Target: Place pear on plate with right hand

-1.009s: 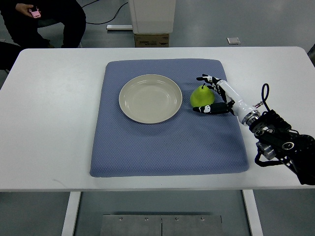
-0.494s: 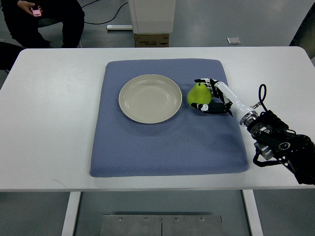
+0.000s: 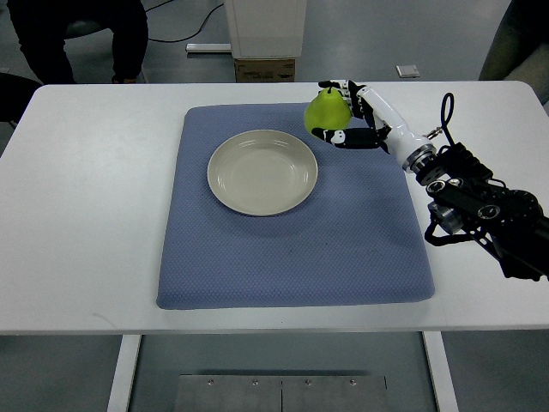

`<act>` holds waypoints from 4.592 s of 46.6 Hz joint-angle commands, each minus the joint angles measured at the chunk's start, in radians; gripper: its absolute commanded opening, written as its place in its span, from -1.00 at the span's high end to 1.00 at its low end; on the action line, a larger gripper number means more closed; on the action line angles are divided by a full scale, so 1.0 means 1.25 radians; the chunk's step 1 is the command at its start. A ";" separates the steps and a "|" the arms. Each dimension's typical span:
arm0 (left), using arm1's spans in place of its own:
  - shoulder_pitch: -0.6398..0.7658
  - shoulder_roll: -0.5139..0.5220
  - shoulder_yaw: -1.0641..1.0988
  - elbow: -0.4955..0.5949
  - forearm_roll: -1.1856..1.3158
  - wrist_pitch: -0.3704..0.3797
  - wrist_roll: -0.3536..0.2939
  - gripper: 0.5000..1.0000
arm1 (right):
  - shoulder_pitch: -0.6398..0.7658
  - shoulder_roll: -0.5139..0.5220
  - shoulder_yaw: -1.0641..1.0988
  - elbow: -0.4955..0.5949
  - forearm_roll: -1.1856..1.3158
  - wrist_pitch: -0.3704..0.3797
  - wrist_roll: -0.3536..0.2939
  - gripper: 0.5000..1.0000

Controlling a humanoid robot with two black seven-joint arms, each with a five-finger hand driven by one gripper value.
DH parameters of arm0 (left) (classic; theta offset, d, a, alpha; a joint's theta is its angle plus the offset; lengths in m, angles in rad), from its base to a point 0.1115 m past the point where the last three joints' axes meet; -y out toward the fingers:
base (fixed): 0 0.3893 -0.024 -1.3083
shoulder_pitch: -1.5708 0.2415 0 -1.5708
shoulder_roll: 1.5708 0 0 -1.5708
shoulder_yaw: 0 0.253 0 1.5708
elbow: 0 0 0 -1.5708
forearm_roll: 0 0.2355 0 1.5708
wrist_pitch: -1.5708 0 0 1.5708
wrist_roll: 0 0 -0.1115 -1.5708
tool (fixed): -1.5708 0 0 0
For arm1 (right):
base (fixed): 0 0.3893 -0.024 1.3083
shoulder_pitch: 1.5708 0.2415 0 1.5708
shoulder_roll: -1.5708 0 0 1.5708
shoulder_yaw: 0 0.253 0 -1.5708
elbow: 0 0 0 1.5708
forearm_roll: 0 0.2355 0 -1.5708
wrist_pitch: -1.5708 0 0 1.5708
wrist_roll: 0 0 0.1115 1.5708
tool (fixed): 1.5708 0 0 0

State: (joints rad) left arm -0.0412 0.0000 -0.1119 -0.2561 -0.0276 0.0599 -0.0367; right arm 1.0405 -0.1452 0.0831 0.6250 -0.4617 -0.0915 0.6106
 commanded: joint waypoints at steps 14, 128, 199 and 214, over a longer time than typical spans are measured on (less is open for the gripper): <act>0.000 0.000 0.000 0.000 0.000 0.000 0.000 -1.00 | 0.045 0.092 0.000 0.004 0.000 0.014 0.000 1.00; 0.000 0.000 0.000 0.000 0.000 0.000 0.000 -1.00 | -0.030 0.116 -0.030 -0.001 0.018 -0.004 -0.096 -1.00; 0.000 0.000 0.000 0.000 0.000 0.000 0.000 -1.00 | -0.137 0.031 0.578 -0.037 0.052 -0.009 -0.249 -1.00; 0.000 0.000 0.000 0.000 0.000 0.000 0.000 -1.00 | -0.157 0.082 0.664 -0.037 0.050 -0.040 -0.250 -1.00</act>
State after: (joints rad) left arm -0.0413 0.0000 -0.1120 -0.2561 -0.0276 0.0598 -0.0368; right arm 0.8471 -0.0544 0.8939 0.5787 -0.3983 -0.1411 0.2967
